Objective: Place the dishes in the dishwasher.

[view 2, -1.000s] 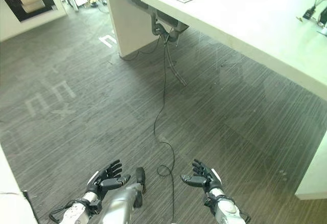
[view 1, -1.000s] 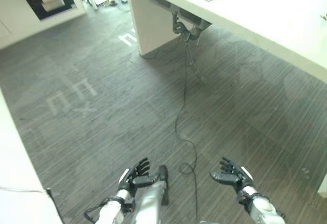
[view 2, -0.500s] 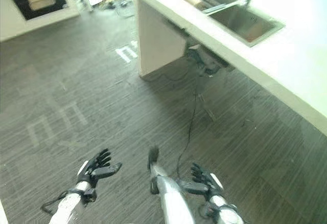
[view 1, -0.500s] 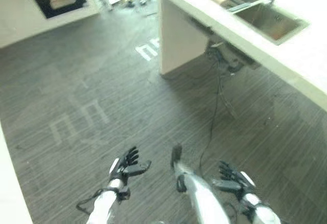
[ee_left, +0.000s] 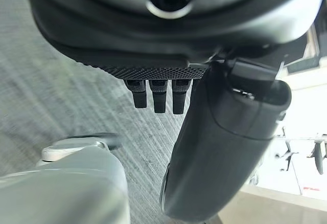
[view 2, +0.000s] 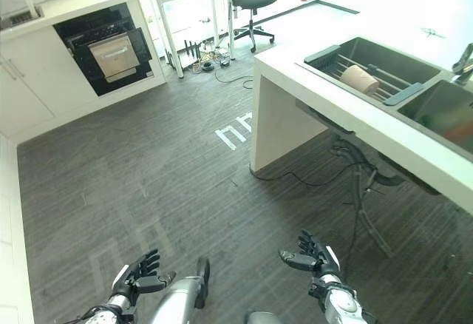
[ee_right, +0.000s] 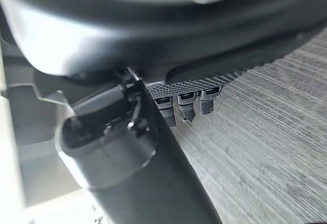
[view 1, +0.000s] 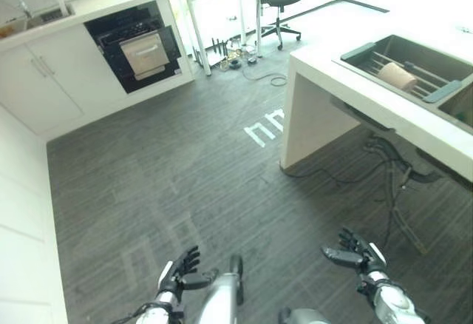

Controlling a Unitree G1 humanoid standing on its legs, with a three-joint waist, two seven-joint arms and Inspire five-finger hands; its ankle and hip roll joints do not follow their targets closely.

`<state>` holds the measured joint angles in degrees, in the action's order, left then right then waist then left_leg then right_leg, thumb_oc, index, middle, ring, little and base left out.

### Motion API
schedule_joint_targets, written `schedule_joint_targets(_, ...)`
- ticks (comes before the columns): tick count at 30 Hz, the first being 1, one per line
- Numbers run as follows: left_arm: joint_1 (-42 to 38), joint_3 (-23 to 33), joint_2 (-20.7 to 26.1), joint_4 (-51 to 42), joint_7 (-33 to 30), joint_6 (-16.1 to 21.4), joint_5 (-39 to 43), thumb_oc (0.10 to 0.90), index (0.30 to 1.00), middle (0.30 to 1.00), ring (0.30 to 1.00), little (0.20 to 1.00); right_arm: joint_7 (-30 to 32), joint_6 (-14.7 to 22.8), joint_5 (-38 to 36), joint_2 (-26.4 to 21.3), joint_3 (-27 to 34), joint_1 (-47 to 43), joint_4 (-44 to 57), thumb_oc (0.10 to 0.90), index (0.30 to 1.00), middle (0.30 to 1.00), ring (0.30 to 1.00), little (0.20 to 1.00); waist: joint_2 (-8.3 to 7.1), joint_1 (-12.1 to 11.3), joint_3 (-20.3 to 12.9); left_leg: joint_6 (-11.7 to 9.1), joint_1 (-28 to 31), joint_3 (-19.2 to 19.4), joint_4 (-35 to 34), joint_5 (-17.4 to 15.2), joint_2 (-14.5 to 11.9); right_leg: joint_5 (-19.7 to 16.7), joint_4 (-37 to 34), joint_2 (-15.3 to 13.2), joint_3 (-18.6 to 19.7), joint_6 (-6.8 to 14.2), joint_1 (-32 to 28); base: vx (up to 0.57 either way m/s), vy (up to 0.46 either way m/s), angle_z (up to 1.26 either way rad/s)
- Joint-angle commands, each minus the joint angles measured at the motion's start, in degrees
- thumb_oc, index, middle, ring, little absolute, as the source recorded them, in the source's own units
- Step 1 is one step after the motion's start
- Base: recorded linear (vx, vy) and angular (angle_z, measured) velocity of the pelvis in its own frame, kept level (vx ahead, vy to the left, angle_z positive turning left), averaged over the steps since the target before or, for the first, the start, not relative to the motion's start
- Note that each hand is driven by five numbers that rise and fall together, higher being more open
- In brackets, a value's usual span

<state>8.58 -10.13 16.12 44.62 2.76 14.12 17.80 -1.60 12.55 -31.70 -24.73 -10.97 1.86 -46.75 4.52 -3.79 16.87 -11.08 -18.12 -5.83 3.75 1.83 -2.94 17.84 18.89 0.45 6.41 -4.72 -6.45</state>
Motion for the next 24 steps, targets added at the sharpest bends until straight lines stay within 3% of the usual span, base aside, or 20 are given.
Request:
schedule_joint_targets(1,-1.27,2.87,2.14,-6.85,-0.73,5.15,-2.93,0.8,0.9,0.9,0.9,0.9,1.92,3.29,0.4,0.63,1.36,-0.51,3.56,0.8,0.9,0.9,0.9,0.9,-3.78,-1.11,-1.41,8.59,-0.28,8.97,13.44,1.65,5.35,-3.3,-1.71,0.71,-8.26,6.28,-3.55,0.39,0.232,-1.44)
schedule_joint_targets(2,-1.45,2.89,2.52,-6.45,-0.87,4.68,-4.05,0.8,0.9,0.9,0.9,0.9,1.55,2.67,-0.32,1.09,2.01,-0.53,2.46,0.8,0.9,0.9,0.9,0.9,-3.75,-0.59,-1.97,11.51,2.82,9.17,13.44,-2.32,6.37,-7.92,-1.71,-0.14,-9.77,7.96,-5.73,0.37,0.234,-1.23)
schedule_joint_targets(3,-1.69,2.55,2.76,-5.87,-1.15,4.7,-4.19,0.8,0.9,0.9,0.9,0.9,1.19,2.7,-0.48,1.34,2.28,-0.54,1.62,0.8,0.9,0.9,0.9,0.9,-3.51,-0.21,-2.13,12.77,4.36,8.93,13.44,-4.01,6.63,-10.81,0.97,-0.51,-10.25,9.01,-5.04,0.42,0.302,-0.71)
schedule_joint_targets(4,-2.13,2.18,2.84,-4.68,-1.37,5.16,-4.3,0.8,0.9,0.9,0.9,0.9,0.56,2.81,-0.24,1.81,2.7,-0.47,0.19,0.8,0.9,0.9,0.9,0.9,-2.71,0.33,-2.24,14.19,6.43,8.49,13.44,-5.87,6.59,-13.67,9.16,-1.3,-11.73,10.25,-1.89,0.25,0.208,-0.8)
schedule_joint_targets(7,-2.74,1.63,3.6,-3.6,-1.62,5.57,-3.11,0.8,0.9,0.9,0.9,0.9,-0.22,3.8,3.02,2.83,2.28,-0.68,-2.98,0.8,0.9,0.9,0.9,0.9,-0.58,1.06,-2.13,16.39,10.59,6.65,13.44,-8.7,6.81,-17.92,24.95,-0.95,-14.4,12.05,5.99,0.24,0.171,-0.55)
schedule_joint_targets(9,-3.04,1.33,3.97,-3.66,-1.54,5.58,-2.15,0.8,0.9,0.9,0.9,0.9,0.56,4.14,2.87,3.15,1.98,-0.71,-4.37,0.8,0.9,0.9,0.9,0.9,0.08,1.68,-1.88,17.16,12.64,6.61,13.44,-9.76,6.72,-16.3,29.81,-3.02,-16.79,11.27,10.74,0.21,0.104,-0.37)
schedule_joint_targets(11,-3.51,1.34,3.78,-3.84,-2.21,5.63,-1.12,0.8,0.9,0.9,0.9,0.9,1.33,4.97,3.93,3.08,2.15,-0.89,-6.03,0.8,0.9,0.9,0.9,0.9,1.08,2.23,-1.7,17.12,14.51,6.53,13.44,-11.06,6.16,-14.64,25.56,-6.27,-19.39,10.32,12.73,0.19,0.028,-0.5)
schedule_joint_targets(12,-3.51,1.34,3.78,-3.84,-2.21,5.63,-1.12,0.8,0.9,0.9,0.9,0.9,1.33,4.97,3.93,3.08,2.15,-0.89,-6.03,0.8,0.9,0.9,0.9,0.9,1.08,2.23,-1.7,17.12,14.51,6.53,13.44,-11.06,6.16,-14.64,25.56,-6.27,-19.39,10.32,12.73,0.19,-0.099,-0.44)
schedule_joint_targets(13,-3.98,1.73,4.03,-4.24,-2.22,4.97,0.41,0.8,0.9,0.9,0.9,0.9,3.75,6.44,6.21,2.77,2.8,-1.01,-7.02,0.8,0.9,0.9,0.9,0.9,1.32,2.73,-1.42,16.49,15.52,7.47,13.44,-11.94,4.99,-15.33,18.01,-9.01,-20.54,10.21,12.85,0.21,-0.19,-0.31)
schedule_joint_targets(14,-4.14,2.03,4.14,-4.33,-2.42,4.92,0.82,0.8,0.9,0.9,0.9,0.9,4.47,6.35,7.1,2.58,3.35,-1.2,-8.06,0.8,0.9,0.9,0.9,0.9,0.9,2.78,-1.01,16.0,16.65,8.26,13.44,-12.98,4.52,-16.79,12.14,-11.52,-20.36,10.71,12.43,0.28,-0.3,-0.23)
schedule_joint_targets(17,-4.47,2.08,3.69,-3.96,-3.34,5.35,1.08,0.8,0.9,0.9,0.9,0.9,6.71,4.93,10.78,2.55,4.59,-2.21,-11.6,0.8,0.9,0.9,0.9,0.9,0.06,2.7,-1.49,14.11,17.6,9.26,13.44,-14.65,2.77,-18.91,-1.62,-15.6,-19.47,12.53,9.86,0.21,-0.393,-0.57)
schedule_joint_targets(19,-4.6,1.96,3.15,-2.46,-3.89,5.76,0.57,0.8,0.9,0.9,0.9,0.9,7.78,5.8,12.65,3.23,6.09,-2.24,-15.27,0.8,0.9,0.9,0.9,0.9,-1.05,2.75,-1.81,12.81,18.32,9.42,13.44,-15.41,1.18,-18.37,-1.71,-18.63,-16.18,14.45,10.23,0.22,-0.584,-0.55)
schedule_joint_targets(20,-4.67,1.88,3.07,-1.61,-4.05,5.51,0.45,0.8,0.9,0.9,0.9,0.9,7.59,6.44,13.01,3.64,6.75,-2.07,-16.33,0.8,0.9,0.9,0.9,0.9,-1.06,2.92,-1.99,12.05,18.61,9.21,13.44,-15.28,-0.62,-18.76,-1.71,-19.14,-15.37,15.23,9.82,0.2,-0.667,0.01)
schedule_joint_targets(21,-4.95,1.61,2.83,-0.72,-5.17,5.35,1.3,0.8,0.9,0.9,0.9,0.9,7.1,7.29,13.38,4.12,7.06,-1.82,-16.88,0.8,0.9,0.9,0.9,0.9,-1.05,3.44,-2.1,11.06,18.64,8.27,13.44,-14.75,-3.07,-15.8,-1.71,-17.73,-14.46,15.74,9.42,0.18,-0.738,-0.03)
schedule_joint_targets(24,-5.08,2.75,2.31,2.07,-6.61,4.89,2.93,0.8,0.9,0.9,0.9,0.9,5.7,8.32,13.6,4.56,6.3,-1.67,-17.67,0.8,0.9,0.9,0.9,0.9,-1.7,3.82,-2.24,8.86,18.38,7.61,13.44,-13.12,-7.42,-10.89,-0.17,-14.72,-14.62,14.19,9.55,0.06,-0.693,-0.01)
